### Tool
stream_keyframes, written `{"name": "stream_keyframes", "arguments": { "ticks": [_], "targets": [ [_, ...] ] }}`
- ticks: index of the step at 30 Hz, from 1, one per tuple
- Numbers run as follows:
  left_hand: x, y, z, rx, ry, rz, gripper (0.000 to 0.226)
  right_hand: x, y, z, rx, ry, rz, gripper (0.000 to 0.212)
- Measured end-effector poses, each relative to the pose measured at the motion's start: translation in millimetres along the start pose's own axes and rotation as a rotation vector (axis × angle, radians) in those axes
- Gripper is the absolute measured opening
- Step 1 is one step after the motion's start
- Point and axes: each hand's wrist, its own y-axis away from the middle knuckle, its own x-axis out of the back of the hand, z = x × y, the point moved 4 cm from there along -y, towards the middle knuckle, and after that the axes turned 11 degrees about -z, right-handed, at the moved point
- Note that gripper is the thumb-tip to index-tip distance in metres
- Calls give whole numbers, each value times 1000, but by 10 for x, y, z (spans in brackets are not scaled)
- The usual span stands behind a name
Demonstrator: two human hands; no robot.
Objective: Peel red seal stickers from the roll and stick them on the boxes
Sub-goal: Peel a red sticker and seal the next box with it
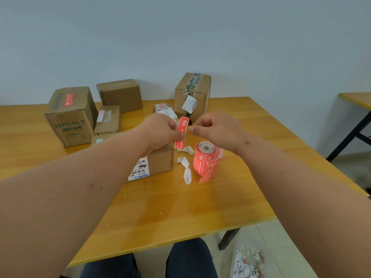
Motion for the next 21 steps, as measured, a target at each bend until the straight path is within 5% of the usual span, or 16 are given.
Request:
{"name": "stream_keyframes", "arguments": {
  "ticks": [6, 11, 18, 21],
  "targets": [
    [53, 44, -48, -17, 29, -40, 18, -34, -27, -84, 48, -224, 34, 15],
    [111, 114, -96, -18, 71, -32, 19, -61, -29, -212, 76, -255, 13, 21],
    [380, 327, -184, -173, 198, 270, 15, -119, -84, -374, 84, -167, 4, 26],
    [401, 383, -160, -169, 149, 224, 19, -172, -121, -480, 90, -76, 27, 28]
  ]
}}
